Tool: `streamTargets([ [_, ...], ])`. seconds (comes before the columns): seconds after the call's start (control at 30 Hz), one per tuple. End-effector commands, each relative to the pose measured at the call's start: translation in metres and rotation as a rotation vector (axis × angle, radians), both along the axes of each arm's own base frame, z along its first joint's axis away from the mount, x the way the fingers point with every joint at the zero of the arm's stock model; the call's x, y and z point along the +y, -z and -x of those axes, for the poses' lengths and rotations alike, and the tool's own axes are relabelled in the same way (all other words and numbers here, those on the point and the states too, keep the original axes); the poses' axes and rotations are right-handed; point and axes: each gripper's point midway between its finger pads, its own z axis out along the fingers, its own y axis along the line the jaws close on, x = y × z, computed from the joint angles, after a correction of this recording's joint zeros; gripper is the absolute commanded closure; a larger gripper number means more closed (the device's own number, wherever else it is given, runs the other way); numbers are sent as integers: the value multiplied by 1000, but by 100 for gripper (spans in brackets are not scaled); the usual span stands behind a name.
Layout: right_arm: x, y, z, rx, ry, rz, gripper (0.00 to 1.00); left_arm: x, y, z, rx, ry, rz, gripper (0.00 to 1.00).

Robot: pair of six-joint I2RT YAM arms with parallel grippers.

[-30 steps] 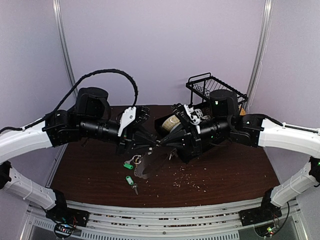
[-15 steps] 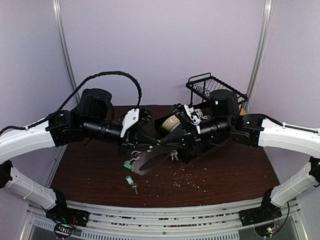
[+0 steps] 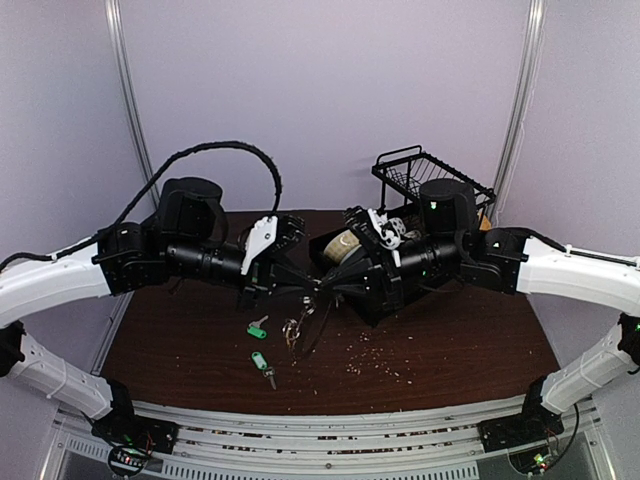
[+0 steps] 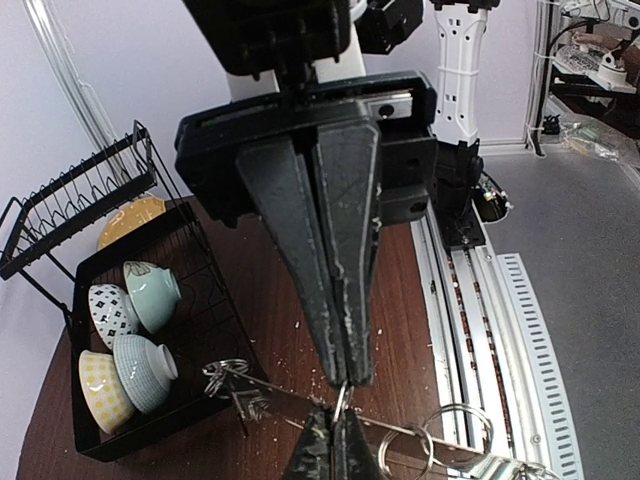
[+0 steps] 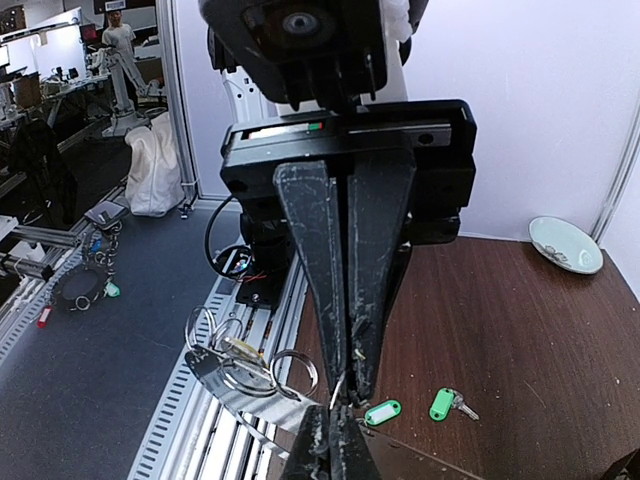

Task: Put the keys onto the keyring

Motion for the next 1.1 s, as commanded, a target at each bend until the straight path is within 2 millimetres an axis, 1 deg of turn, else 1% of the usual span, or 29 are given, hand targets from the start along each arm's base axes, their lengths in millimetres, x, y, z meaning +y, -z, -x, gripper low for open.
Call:
streamTargets([
  [0.0, -1, -29, 3, -51, 3, -69, 100, 5, -15, -10, -54, -64, 61, 100],
  [0.07, 0, -31, -6, -47, 56, -77, 100, 10, -20, -22, -67, -150, 82, 100],
  [0.13, 0, -33, -18, -38, 133, -90, 74, 18, -24, -40, -65, -279, 110, 100],
  [0.17, -1, -35, -27, -41, 184, -102, 64, 23, -24, -49, -63, -343, 117, 100],
  [0.2, -2, -37, -33, -42, 224, -112, 57, 29, -24, -57, -61, -405, 124, 100],
  [0.23, -4, -38, -40, -44, 268, -119, 54, 35, -25, -63, -55, -456, 140, 100],
  [0.27, -7, -40, -45, -47, 302, -128, 53, 41, -25, -67, -47, -501, 165, 100],
  [0.3, -9, -42, -49, -45, 333, -136, 52, 48, -35, -70, -45, -542, 234, 100],
  [0.33, -11, -44, -52, -42, 355, -144, 52, 55, -36, -73, -29, -585, 279, 100],
  [0.43, -11, -43, -62, 5, 404, -139, 51, 85, -30, -92, 27, -793, 374, 100],
  [0.53, -7, -32, -78, 84, 478, -105, 50, 115, -24, -104, 51, -960, 423, 100],
  [0.6, -4, -18, -89, 169, 547, -79, 52, 133, -23, -108, 55, -1048, 434, 100],
  [0.63, -2, -8, -91, 193, 565, -56, 54, 139, -23, -108, 58, -1074, 434, 100],
  [0.73, 6, 24, -89, 285, 616, 10, 56, 167, -18, -112, 59, -1214, 402, 100],
  [0.83, 18, 65, -83, 331, 702, 112, 58, 191, -10, -110, 83, -1312, 384, 100],
  [0.9, 28, 94, -75, 344, 739, 210, 60, 203, -8, -106, 112, -1352, 399, 100],
  [0.97, 37, 120, -67, 372, 769, 291, 63, 213, -8, -102, 122, -1371, 408, 100],
  [1.07, 57, 157, -45, 447, 764, 369, 69, 222, -10, -97, 132, -1376, 417, 100],
])
